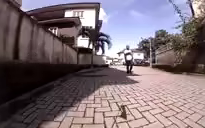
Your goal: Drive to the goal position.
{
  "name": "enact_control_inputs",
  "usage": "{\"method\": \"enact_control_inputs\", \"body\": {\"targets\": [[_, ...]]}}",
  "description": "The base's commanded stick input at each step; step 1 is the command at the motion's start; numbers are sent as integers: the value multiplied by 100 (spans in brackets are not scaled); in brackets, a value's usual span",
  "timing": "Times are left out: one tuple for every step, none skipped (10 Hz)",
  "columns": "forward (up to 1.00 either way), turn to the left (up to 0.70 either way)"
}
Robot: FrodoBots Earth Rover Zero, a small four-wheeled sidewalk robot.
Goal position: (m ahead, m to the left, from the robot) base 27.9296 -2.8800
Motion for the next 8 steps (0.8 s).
{"method": "enact_control_inputs", "body": {"targets": [[69, 3], [69, 3], [69, 3], [69, 3], [69, 3], [69, 3], [69, 3], [69, 3]]}}
